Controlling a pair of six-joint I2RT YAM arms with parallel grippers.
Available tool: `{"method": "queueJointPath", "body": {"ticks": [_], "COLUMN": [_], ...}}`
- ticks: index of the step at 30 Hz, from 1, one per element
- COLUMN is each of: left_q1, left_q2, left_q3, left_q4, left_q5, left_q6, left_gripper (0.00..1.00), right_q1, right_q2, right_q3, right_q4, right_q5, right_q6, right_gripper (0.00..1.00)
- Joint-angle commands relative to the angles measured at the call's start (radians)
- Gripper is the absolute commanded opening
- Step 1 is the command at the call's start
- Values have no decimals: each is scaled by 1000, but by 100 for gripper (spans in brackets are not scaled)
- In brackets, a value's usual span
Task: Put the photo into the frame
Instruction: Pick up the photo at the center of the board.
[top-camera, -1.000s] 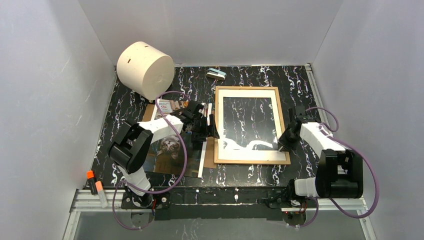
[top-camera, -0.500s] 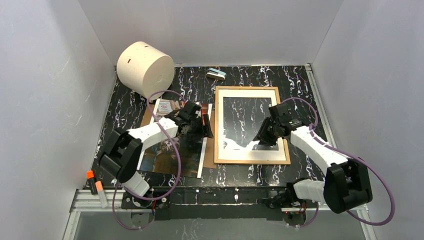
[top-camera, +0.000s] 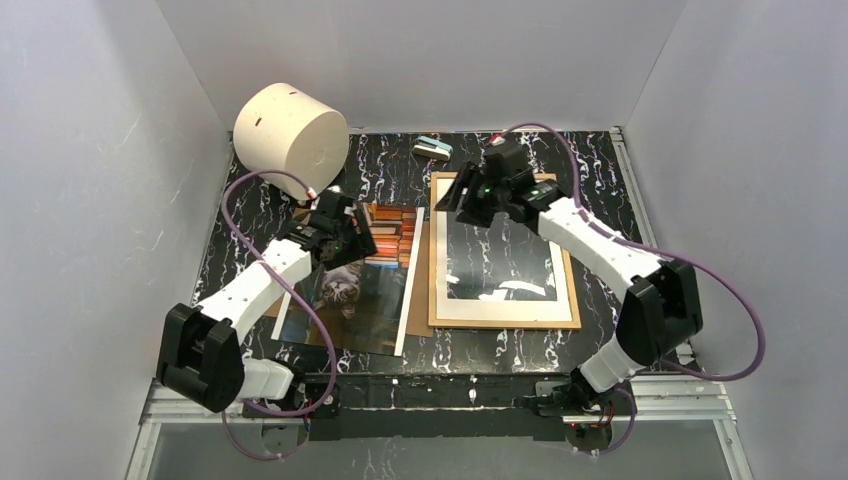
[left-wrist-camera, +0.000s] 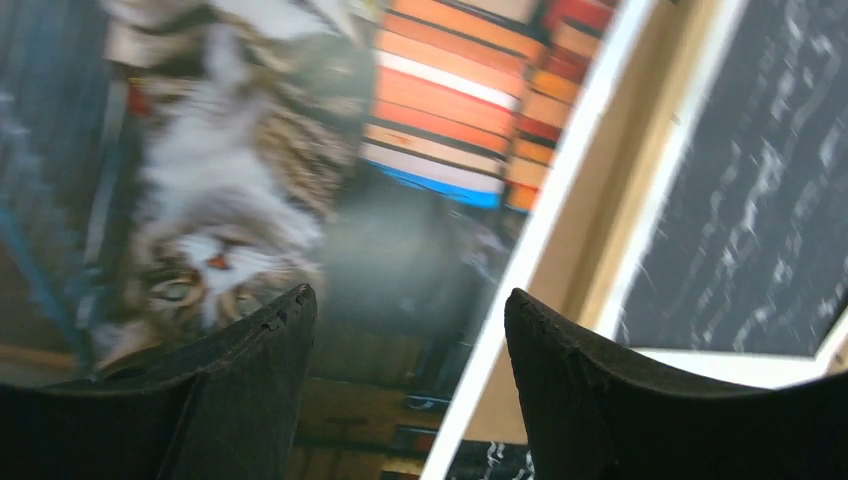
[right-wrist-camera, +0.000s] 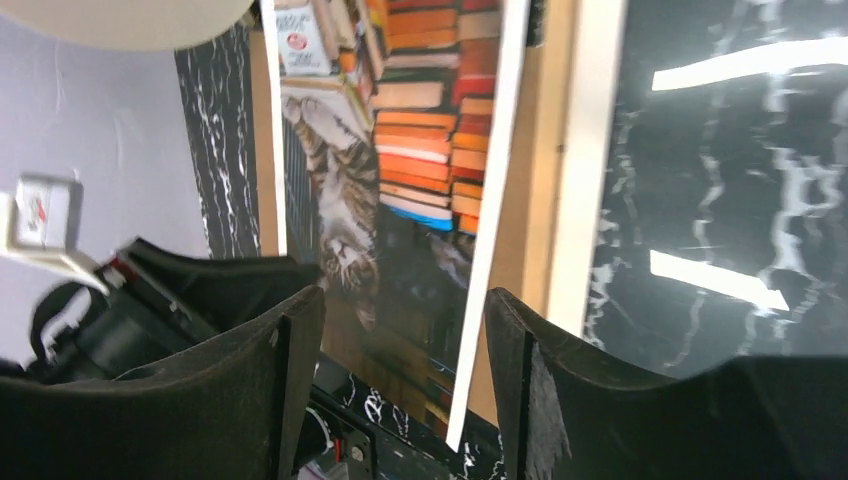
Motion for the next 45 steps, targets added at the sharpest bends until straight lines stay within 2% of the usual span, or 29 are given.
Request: {"method": "queueJointPath", "body": {"ticks": [1, 9, 16, 21, 27, 33, 38, 45], "left_q1": [102, 199, 213, 214, 214, 214, 214, 213], "left_q2": [-45, -40, -19, -6, 14, 52, 96, 125], "left_q3": [-12, -117, -199, -219, -228, -227, -228, -253], "left_q4": [-122, -178, -159, -156, -162, -199, -202, -202], "left_q5": [-59, -73, -55, 1, 46, 36, 43, 39], "left_q6": [26, 19, 8, 22, 43, 52, 46, 7], "left_gripper": [67, 65, 60, 59, 58, 55, 54, 53], "right_q1": [113, 315, 369, 386, 467, 543, 575, 589], "right_q2": [73, 260, 381, 364, 263, 223, 244, 249], "right_q3": [40, 71, 113, 85, -77, -191, -203, -291], "right_q4": [5, 42, -71, -74, 19, 47, 74, 253], "right_q5": [18, 17, 78, 33, -18, 26, 40, 181], "right_q6": [42, 150, 177, 187, 294, 410, 449, 504], "right_gripper": [69, 72, 72, 71, 68, 67, 66, 65]}}
